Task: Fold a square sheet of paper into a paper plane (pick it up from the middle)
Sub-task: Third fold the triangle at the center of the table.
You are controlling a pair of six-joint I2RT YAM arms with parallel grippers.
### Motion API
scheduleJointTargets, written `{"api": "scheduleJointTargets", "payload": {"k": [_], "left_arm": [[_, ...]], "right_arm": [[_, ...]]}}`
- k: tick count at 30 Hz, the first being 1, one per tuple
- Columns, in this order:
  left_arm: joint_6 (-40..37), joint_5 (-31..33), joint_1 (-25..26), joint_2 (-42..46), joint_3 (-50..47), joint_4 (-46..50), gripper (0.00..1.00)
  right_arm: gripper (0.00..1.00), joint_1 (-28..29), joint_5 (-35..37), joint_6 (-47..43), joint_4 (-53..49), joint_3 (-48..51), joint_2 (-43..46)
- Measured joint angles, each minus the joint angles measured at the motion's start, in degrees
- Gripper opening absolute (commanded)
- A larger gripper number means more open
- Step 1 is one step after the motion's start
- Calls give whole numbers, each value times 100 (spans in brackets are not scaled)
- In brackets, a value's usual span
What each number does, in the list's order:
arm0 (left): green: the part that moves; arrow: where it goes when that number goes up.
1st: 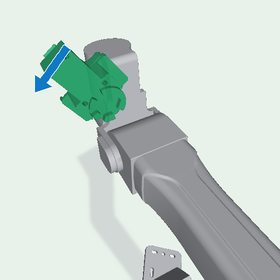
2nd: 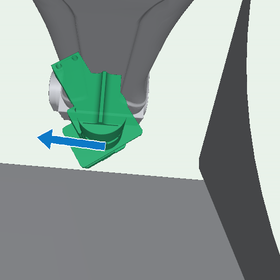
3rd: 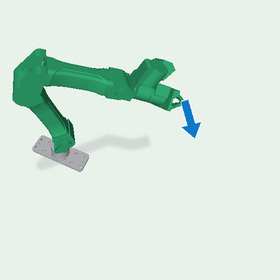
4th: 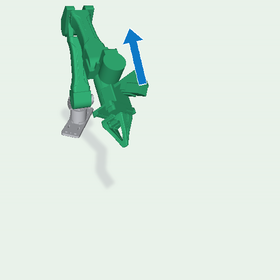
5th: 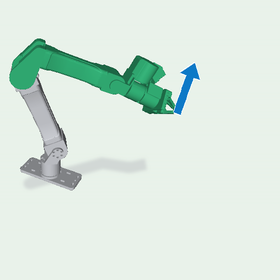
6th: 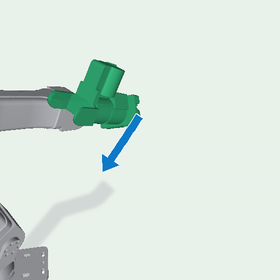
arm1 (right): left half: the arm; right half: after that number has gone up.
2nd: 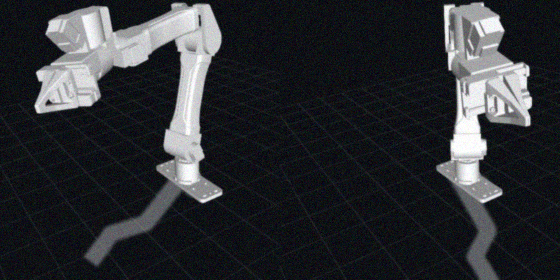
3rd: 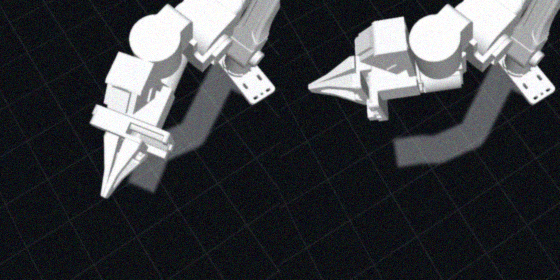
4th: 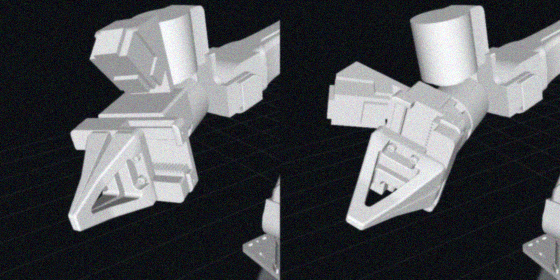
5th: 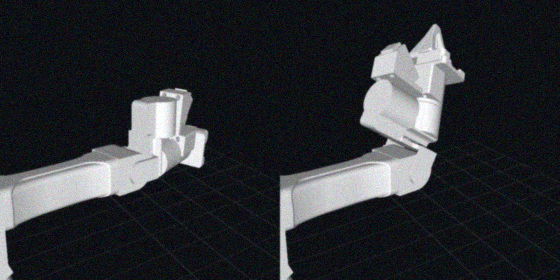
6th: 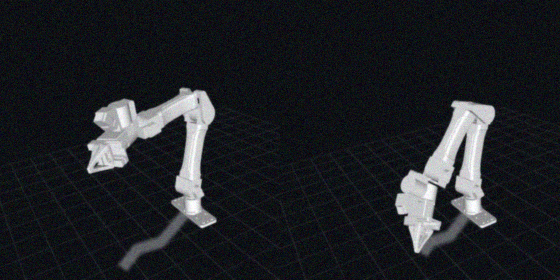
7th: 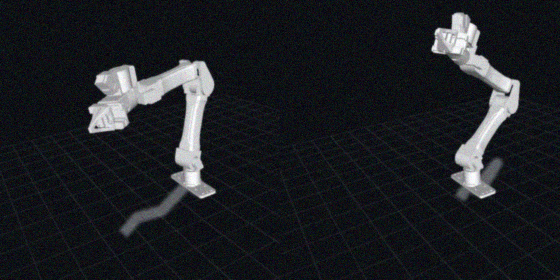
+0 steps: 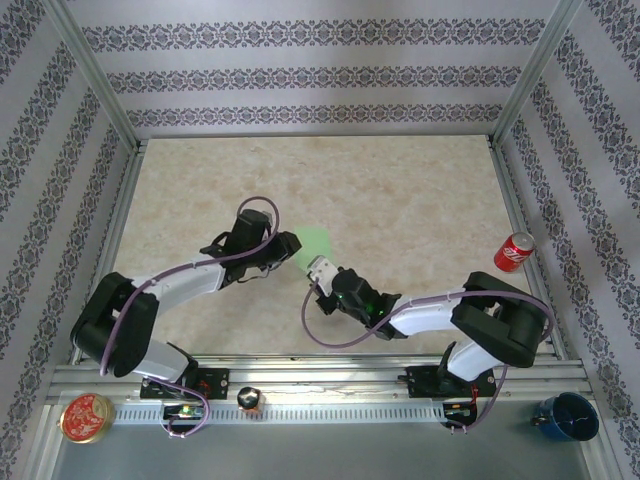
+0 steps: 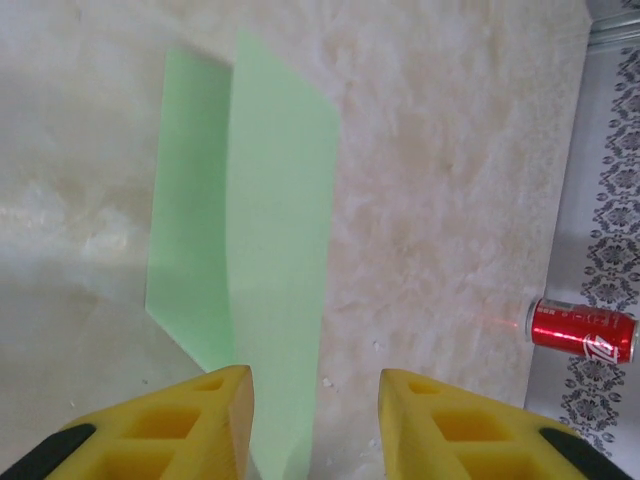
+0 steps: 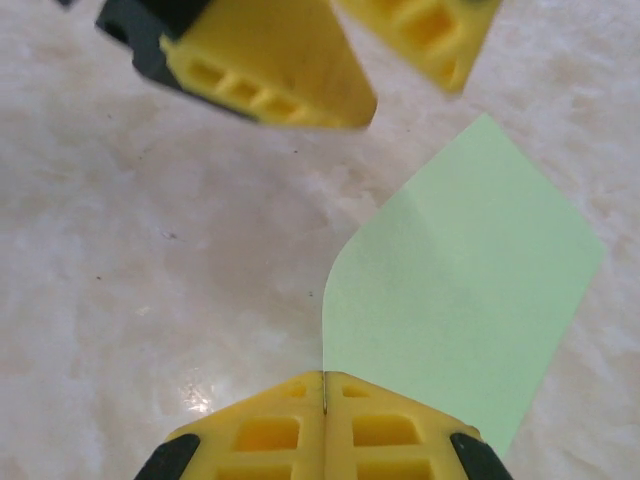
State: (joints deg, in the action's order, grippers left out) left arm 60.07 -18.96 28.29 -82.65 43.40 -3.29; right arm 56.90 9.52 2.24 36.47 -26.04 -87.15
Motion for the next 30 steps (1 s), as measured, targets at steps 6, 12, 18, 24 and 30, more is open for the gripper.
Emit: {"api": "scheduleJointTargets", "payload": {"k": [6,12,18,24,30], "left_arm": [[-789,-295,-273,-236,837,595,35],[-1576,-1080,-319,-1351,2109,1102,25],[-2063,-1561,-319,-2295,2754,1513,20],[-2328,-1814,-315,-2857,2837,1853,17],[-2463,-1797,-313,-2929,2736,1958,16]], "right_arm": [[0,-420,-1163,780,138,151,184],[0,-739,-2109,1423,197,153,190],[0,-883,-2693,1878,195,122,92],[0,-946,-3027,2159,170,-9,-188],[0,-946,-3174,2310,173,-22,-369]]}}
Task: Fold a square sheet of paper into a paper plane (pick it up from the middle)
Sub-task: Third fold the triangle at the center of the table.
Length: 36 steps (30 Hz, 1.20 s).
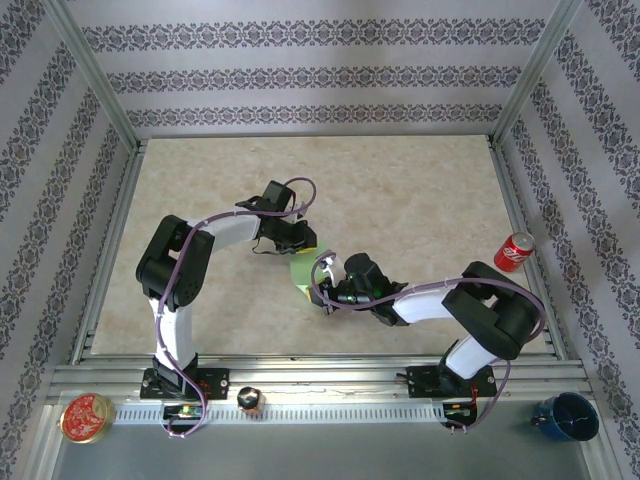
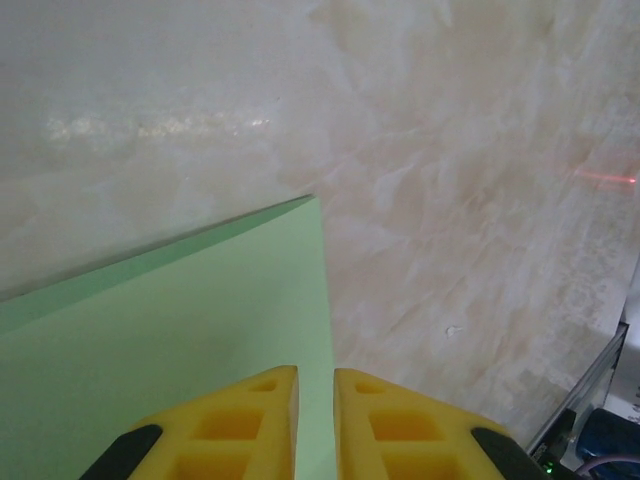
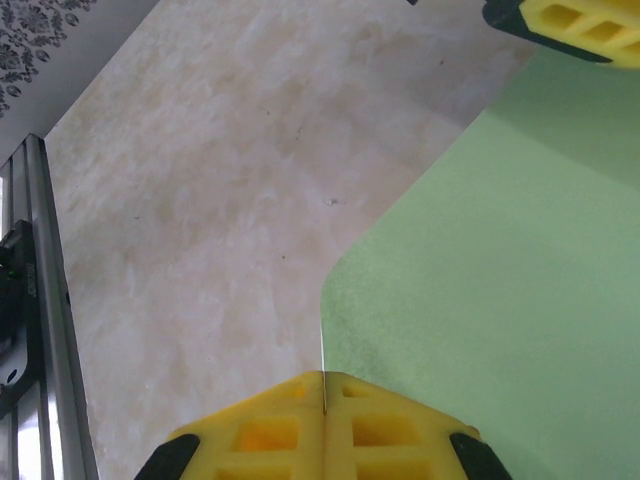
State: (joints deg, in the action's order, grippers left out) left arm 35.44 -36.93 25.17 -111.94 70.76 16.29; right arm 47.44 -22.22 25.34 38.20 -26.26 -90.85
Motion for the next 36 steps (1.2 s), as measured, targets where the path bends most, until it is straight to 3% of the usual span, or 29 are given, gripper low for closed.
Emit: {"api": "scheduleJointTargets", "payload": {"k": [14,25,36], "left_arm": [[-98,286,37,-238,-125,66,14],[-98,284,37,-234,-144,39,14],[-96,286,37,-221,-151,42,14]], "right_arm": [[0,-243,-341,332,-28,-240,-376],[0,-850,-636,761,-334,-577,-839],[0,-898,-723,883,-669,-619,-863]]}}
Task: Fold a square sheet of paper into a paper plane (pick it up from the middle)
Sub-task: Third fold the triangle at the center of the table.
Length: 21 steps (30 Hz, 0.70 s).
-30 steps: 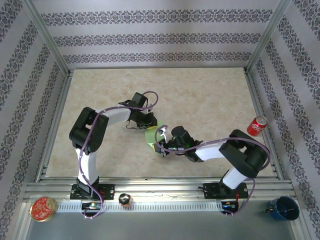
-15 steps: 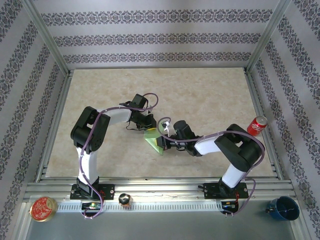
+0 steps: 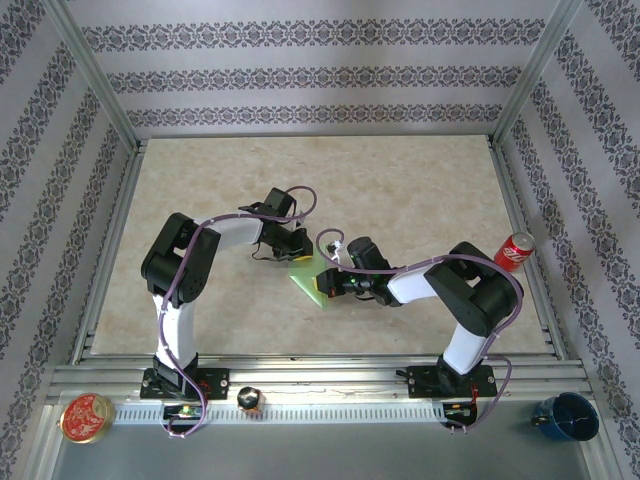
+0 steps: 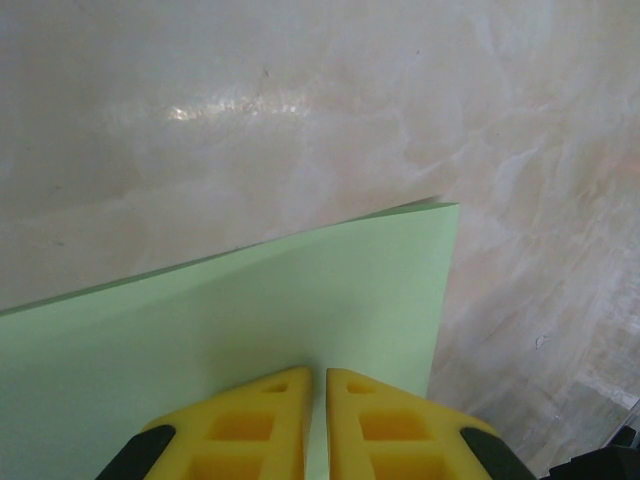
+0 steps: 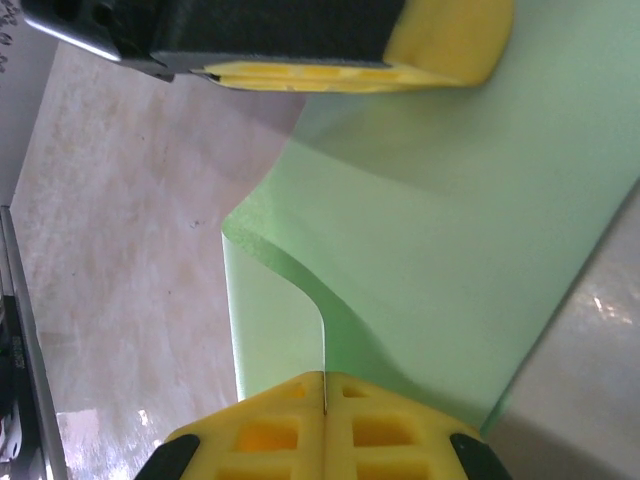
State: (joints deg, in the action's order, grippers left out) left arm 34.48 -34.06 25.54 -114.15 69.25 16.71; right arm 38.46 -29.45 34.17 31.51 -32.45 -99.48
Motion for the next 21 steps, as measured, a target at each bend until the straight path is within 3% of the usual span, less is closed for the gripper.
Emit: {"api": "scheduleJointTargets", "payload": {"k": [21], "left_arm": [[0,-2,0,24,-39,-2,14]], "right_arm": [[0,-7,232,-157,-870,-267,85]]}}
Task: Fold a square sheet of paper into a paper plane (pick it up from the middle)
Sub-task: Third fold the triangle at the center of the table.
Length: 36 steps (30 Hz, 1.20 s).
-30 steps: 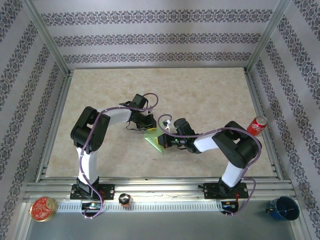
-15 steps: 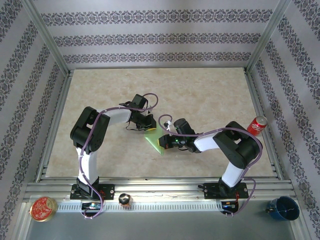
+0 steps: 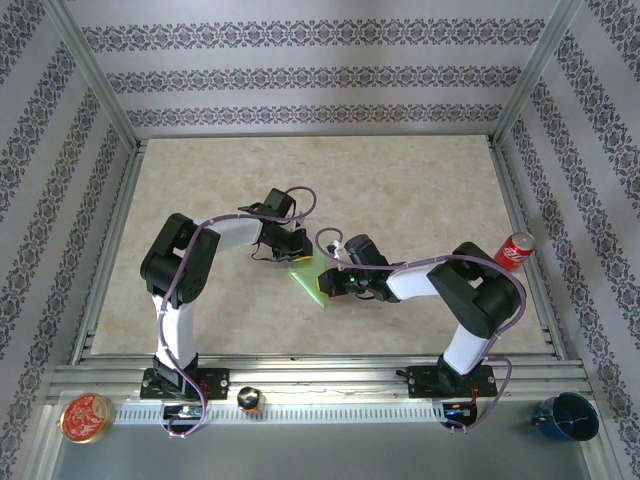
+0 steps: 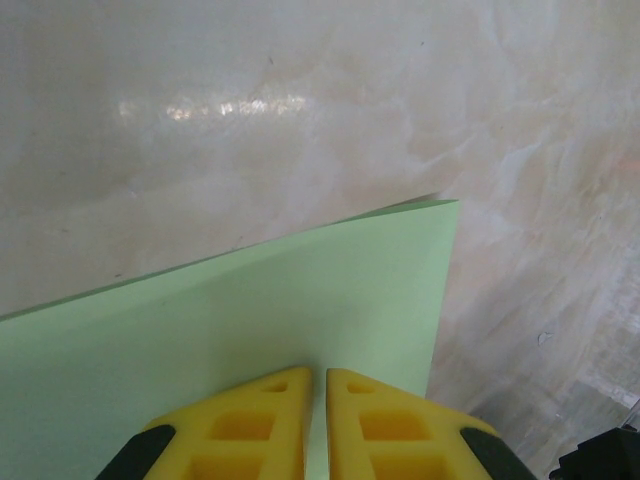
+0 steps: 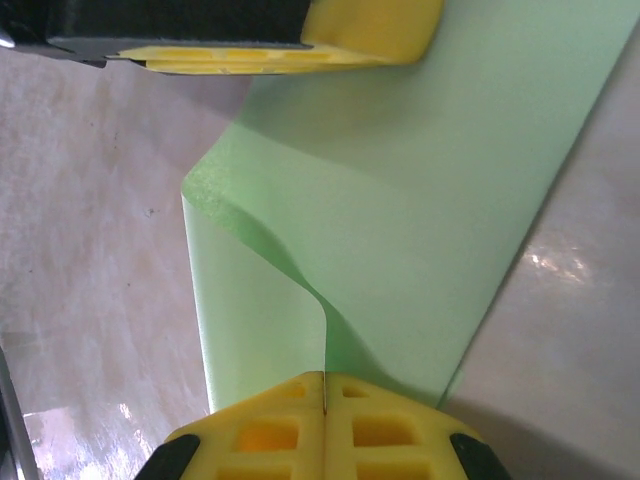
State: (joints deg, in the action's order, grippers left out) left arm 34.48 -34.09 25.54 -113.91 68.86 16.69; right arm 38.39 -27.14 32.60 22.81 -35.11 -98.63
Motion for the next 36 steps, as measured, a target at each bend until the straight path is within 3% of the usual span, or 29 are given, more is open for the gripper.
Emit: {"api": "scheduleJointTargets", "payload": {"k": [36], "left_arm": [[0,-4,0,0,0,0,14]], "right_arm": [[0,0,225,-299,-822,-428,61]]}}
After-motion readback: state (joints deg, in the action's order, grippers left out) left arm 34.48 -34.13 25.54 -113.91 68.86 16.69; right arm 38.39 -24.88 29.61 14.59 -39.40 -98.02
